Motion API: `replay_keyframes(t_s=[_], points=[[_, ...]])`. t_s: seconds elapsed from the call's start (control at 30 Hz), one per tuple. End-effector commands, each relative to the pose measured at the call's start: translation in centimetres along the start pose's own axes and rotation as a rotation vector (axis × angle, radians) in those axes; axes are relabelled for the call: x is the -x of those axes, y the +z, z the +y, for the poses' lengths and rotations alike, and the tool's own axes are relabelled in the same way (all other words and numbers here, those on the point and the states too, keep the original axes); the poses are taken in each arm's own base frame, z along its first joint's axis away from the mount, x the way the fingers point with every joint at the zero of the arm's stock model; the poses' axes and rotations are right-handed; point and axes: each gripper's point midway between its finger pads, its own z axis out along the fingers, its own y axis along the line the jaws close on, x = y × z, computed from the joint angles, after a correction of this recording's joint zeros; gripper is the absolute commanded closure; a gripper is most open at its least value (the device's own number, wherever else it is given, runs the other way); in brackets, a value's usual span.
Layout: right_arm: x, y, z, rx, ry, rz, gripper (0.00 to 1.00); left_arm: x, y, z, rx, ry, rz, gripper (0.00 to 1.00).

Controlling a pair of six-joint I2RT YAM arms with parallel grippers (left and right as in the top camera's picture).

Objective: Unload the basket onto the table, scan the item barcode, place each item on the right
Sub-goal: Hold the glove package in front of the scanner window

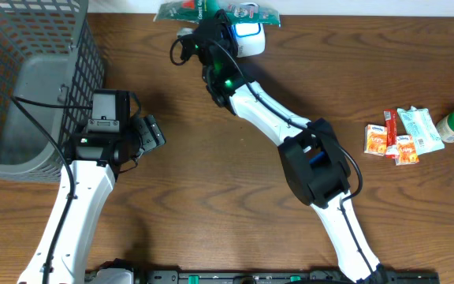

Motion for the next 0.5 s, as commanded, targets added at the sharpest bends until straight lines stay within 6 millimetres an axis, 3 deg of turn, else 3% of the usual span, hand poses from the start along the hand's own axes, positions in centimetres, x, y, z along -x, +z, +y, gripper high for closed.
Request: replay_keyframes(t_s=[0.0,0.47], points=[[1.2,0.8,0.4,-0.015,-0.011,-0.078,0.99,-0.1,0.3,0.4,0.018,-0.002,0.004,0.15],[4.2,2.1,5.3,0.011,-0.033,-0.171,0.99,-0.1,0.3,0.4,0.018,-0.002,0.004,0.15]])
